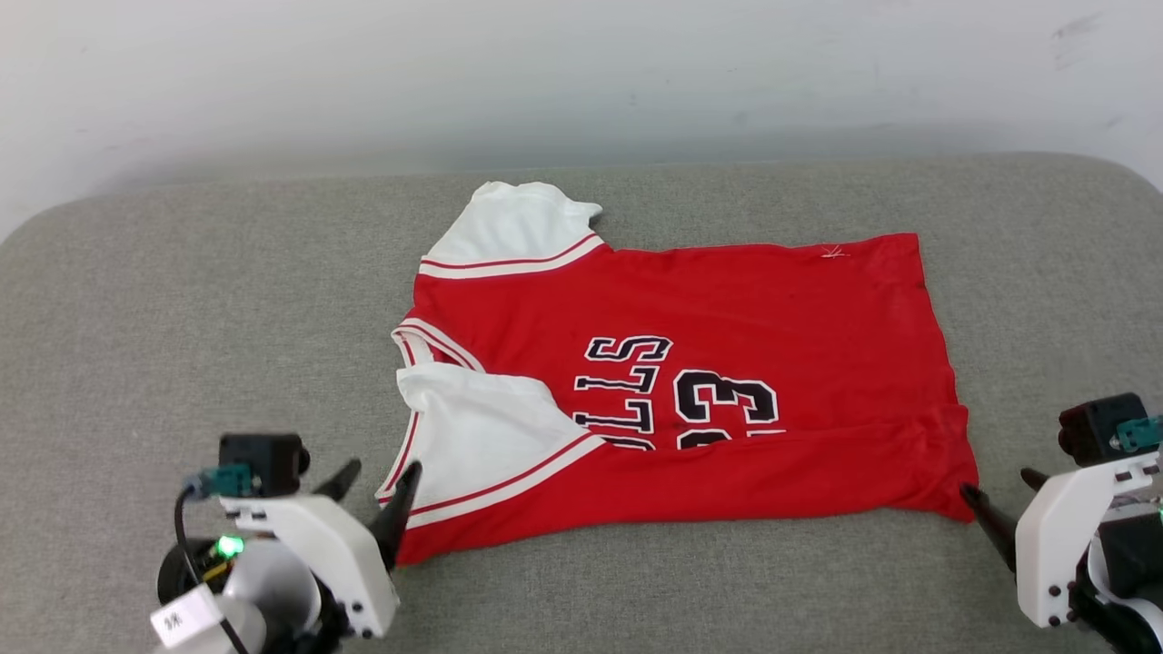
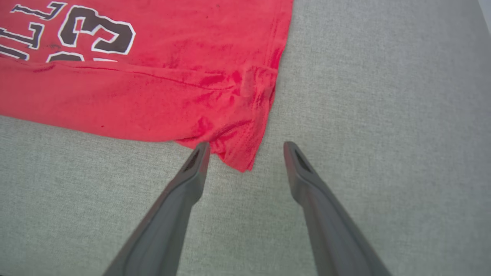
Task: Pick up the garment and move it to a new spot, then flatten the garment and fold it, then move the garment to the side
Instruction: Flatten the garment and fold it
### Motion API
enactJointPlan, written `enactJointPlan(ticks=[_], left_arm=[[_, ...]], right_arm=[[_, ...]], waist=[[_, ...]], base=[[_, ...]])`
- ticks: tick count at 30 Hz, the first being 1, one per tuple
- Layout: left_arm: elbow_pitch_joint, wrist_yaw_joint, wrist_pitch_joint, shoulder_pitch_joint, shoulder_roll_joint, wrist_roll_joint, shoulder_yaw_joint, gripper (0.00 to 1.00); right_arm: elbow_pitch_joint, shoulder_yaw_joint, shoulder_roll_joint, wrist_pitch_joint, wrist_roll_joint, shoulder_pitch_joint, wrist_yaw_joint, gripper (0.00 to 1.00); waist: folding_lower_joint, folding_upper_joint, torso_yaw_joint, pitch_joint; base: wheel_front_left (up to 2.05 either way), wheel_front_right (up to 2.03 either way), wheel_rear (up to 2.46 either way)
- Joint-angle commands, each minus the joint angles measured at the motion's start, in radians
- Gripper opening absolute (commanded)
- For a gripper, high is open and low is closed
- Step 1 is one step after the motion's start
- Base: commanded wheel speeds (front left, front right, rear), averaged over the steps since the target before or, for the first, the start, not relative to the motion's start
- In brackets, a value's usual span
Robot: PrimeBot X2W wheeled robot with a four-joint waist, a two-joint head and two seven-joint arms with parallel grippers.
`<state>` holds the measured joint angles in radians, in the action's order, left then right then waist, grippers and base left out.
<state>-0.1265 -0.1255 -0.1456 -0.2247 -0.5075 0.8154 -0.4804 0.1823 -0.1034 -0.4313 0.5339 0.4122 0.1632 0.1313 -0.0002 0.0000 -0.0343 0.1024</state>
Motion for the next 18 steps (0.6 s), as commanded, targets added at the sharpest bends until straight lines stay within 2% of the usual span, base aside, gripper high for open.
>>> enactJointPlan(ticks=[1, 6, 10, 14, 18], left_arm=[[0.046, -0.033, -0.025, 0.043, -0.011, 0.005, -0.005, 1.00], [0.145, -0.102, -0.102, 0.105, -0.045, -0.023, -0.042, 1.00], [0.157, -0.143, -0.160, 0.097, -0.074, -0.060, -0.068, 1.00], [0.137, -0.178, -0.182, 0.071, -0.076, -0.079, -0.067, 1.00], [0.115, -0.195, -0.188, 0.058, -0.062, -0.093, -0.078, 1.00]], right_arm=[[-0.046, 0.024, 0.016, 0.049, -0.012, -0.039, -0.001, 1.00], [-0.183, 0.084, 0.055, 0.170, -0.056, -0.113, -0.001, 1.00], [-0.267, 0.108, 0.082, 0.227, -0.079, -0.142, -0.001, 1.00], [-0.318, 0.120, 0.098, 0.256, -0.099, -0.149, -0.001, 1.00], [-0.341, 0.126, 0.108, 0.267, -0.105, -0.144, -0.001, 1.00]], waist=[[0.0002, 0.0000, -0.003, 0.001], [0.0002, 0.0000, -0.008, 0.021], [0.0002, 0.0000, -0.018, 0.045], [0.0002, 0.0000, -0.027, 0.078], [0.0002, 0.0000, -0.035, 0.101]], base=[[0.00, 0.00, 0.00], [0.00, 0.00, 0.00], [0.00, 0.00, 0.00], [0.00, 0.00, 0.00], [0.00, 0.00, 0.00]])
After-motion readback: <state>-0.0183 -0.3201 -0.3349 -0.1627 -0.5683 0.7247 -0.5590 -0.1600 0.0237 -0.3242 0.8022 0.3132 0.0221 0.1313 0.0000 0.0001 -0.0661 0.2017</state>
